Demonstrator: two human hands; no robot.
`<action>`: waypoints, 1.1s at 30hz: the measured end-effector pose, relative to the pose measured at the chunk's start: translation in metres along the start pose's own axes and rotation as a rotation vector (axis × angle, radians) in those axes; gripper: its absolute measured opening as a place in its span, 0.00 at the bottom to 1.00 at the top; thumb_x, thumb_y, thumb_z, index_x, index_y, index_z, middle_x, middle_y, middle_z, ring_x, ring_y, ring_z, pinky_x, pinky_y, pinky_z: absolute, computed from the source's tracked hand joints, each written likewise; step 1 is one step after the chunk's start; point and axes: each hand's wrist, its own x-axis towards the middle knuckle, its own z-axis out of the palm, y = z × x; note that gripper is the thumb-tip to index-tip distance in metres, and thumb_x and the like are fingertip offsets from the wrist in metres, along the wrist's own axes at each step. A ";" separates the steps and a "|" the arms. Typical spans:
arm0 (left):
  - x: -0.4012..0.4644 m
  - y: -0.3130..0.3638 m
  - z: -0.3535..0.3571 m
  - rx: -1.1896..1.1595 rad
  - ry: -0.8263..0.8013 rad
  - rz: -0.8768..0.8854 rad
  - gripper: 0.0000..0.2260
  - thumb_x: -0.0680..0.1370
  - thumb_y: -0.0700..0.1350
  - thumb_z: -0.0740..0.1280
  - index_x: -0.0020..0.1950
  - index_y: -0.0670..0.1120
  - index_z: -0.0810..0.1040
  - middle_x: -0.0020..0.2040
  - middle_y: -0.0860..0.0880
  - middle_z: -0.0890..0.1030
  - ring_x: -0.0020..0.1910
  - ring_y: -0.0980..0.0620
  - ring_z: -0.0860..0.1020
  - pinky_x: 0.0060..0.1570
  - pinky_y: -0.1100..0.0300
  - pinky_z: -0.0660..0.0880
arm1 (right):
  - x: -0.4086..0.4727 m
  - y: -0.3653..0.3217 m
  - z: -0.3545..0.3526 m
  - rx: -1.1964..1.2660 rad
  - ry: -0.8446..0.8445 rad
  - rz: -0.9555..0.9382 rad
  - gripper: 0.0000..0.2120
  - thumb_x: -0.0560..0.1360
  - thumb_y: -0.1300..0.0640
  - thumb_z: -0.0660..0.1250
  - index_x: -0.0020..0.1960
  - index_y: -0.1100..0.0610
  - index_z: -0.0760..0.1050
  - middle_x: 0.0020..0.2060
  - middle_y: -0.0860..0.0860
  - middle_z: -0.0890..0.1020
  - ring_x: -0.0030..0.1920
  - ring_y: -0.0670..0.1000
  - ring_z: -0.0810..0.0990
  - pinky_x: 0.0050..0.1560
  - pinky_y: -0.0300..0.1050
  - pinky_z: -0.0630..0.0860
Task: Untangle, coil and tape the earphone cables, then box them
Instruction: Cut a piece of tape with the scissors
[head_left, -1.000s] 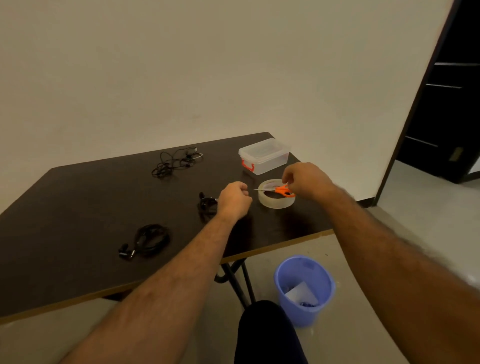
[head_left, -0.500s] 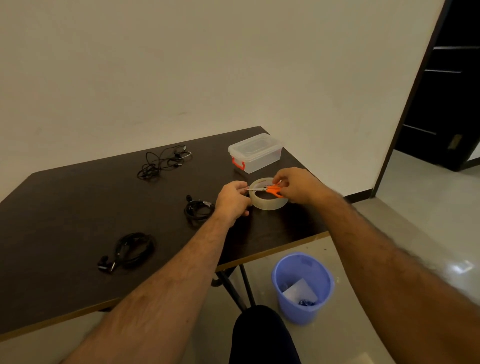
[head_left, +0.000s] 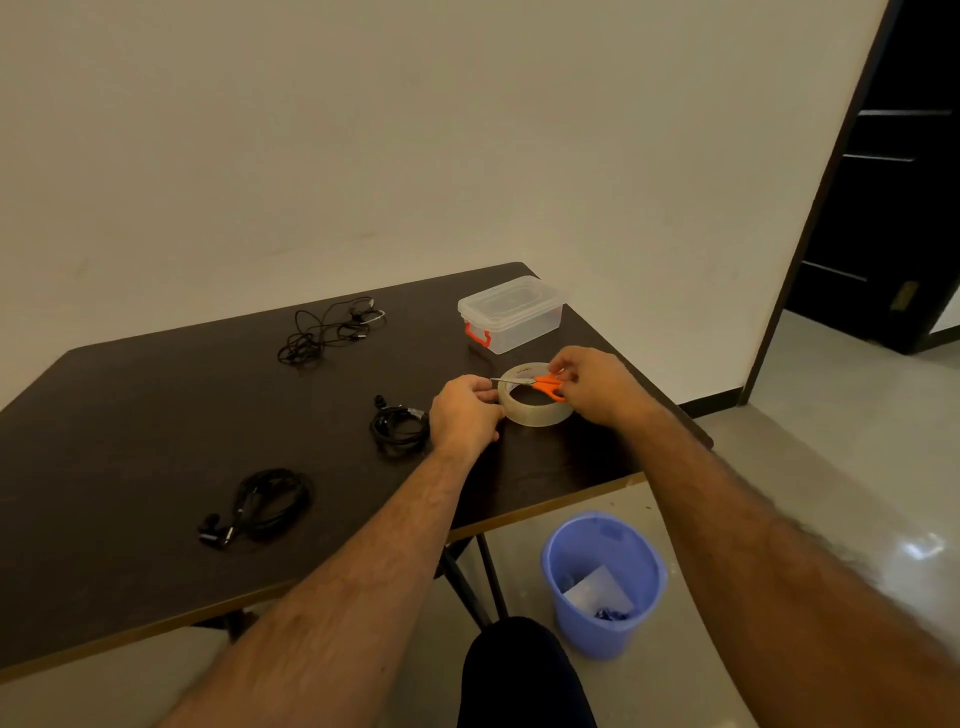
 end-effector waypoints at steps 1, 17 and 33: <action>-0.001 0.000 0.001 0.014 0.016 0.010 0.18 0.76 0.39 0.73 0.64 0.48 0.78 0.54 0.53 0.84 0.41 0.57 0.83 0.37 0.59 0.82 | -0.001 0.000 0.000 0.004 0.003 0.003 0.15 0.78 0.60 0.67 0.64 0.53 0.75 0.61 0.55 0.79 0.58 0.51 0.78 0.61 0.48 0.77; 0.002 0.004 -0.004 0.111 0.001 0.004 0.10 0.77 0.43 0.71 0.58 0.49 0.82 0.52 0.52 0.82 0.37 0.56 0.80 0.42 0.59 0.83 | -0.003 -0.003 0.003 0.027 0.008 0.036 0.15 0.79 0.61 0.66 0.64 0.54 0.75 0.61 0.55 0.79 0.58 0.52 0.79 0.64 0.50 0.76; -0.006 0.004 -0.001 0.236 0.124 0.056 0.05 0.77 0.44 0.71 0.52 0.50 0.84 0.48 0.52 0.84 0.42 0.54 0.83 0.47 0.54 0.82 | -0.005 0.003 -0.002 -0.119 -0.109 -0.059 0.24 0.71 0.49 0.76 0.65 0.52 0.75 0.60 0.52 0.79 0.52 0.48 0.74 0.57 0.44 0.72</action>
